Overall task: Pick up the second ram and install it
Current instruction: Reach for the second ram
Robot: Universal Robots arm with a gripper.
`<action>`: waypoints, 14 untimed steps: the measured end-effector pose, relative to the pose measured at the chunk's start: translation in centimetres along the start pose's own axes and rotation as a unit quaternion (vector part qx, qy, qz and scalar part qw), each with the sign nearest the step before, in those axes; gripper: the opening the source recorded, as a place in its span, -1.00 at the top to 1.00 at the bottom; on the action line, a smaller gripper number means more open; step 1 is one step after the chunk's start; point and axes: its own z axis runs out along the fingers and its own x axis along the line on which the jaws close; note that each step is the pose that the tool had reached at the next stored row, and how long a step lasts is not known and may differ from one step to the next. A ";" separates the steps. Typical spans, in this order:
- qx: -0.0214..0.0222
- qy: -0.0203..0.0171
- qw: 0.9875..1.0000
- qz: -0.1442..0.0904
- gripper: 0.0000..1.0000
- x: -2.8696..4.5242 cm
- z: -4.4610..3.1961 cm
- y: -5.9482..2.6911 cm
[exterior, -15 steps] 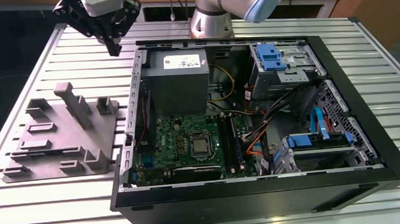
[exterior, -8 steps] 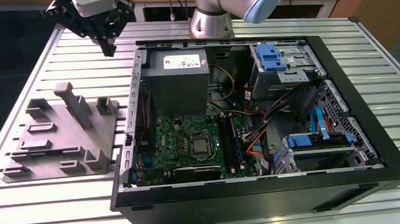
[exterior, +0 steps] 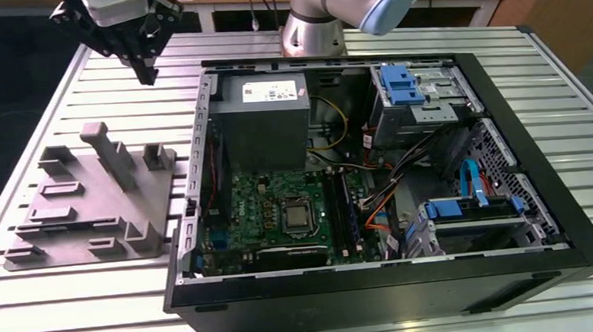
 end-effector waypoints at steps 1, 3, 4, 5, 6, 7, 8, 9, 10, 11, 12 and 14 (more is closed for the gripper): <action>0.000 0.000 1.000 0.000 0.80 0.23 0.00 -0.02; 0.000 0.000 1.000 0.000 0.80 0.66 -0.01 -0.06; 0.000 0.000 1.000 0.000 0.80 0.87 -0.01 -0.08; 0.000 0.000 1.000 0.000 0.80 1.04 -0.02 -0.10; 0.000 0.000 1.000 0.000 0.80 1.21 -0.02 -0.12; 0.000 0.000 1.000 0.000 0.80 1.38 -0.02 -0.14; 0.000 0.000 1.000 0.000 0.80 1.56 -0.02 -0.16; 0.000 0.000 1.000 0.000 0.80 1.73 -0.03 -0.17; 0.000 0.000 1.000 0.000 0.80 1.91 -0.03 -0.19; 0.000 0.000 1.000 0.000 0.80 2.06 -0.03 -0.21; 0.000 0.000 1.000 0.000 0.80 2.21 -0.04 -0.22; 0.000 0.000 1.000 0.000 0.80 2.55 -0.04 -0.26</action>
